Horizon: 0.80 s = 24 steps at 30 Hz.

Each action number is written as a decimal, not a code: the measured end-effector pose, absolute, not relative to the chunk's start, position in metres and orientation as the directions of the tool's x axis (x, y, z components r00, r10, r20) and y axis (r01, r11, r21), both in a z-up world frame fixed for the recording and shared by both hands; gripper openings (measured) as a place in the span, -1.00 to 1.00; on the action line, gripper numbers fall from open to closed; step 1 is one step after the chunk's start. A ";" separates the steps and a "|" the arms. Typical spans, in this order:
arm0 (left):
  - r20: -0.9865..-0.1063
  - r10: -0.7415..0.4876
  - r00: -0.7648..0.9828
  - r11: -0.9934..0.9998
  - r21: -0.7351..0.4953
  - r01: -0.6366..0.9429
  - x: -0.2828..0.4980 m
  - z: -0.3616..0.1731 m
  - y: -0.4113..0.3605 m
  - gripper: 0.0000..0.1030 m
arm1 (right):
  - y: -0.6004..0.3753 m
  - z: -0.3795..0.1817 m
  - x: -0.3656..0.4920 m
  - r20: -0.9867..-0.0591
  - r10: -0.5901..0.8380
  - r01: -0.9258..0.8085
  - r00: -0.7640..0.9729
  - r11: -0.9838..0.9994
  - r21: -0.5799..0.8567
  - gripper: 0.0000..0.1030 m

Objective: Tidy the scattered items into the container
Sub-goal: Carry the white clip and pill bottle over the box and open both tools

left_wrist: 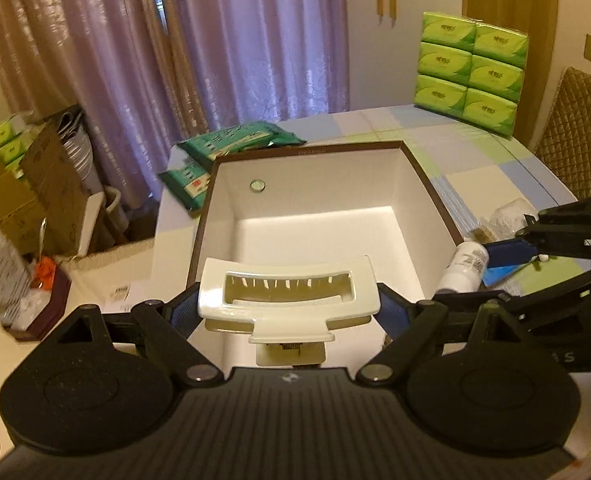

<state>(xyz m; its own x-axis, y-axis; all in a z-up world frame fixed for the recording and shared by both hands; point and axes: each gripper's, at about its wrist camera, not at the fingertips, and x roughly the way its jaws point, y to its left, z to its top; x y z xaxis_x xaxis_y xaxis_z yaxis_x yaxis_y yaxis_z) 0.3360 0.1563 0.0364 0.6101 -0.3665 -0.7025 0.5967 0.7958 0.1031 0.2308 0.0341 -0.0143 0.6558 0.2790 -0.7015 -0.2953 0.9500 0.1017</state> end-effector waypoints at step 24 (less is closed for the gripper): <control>-0.808 -0.344 0.479 0.692 0.126 0.711 0.494 -0.028 0.083 0.66 | 0.019 -0.069 0.389 -0.811 0.171 -0.307 0.559 0.952 -0.011 -0.13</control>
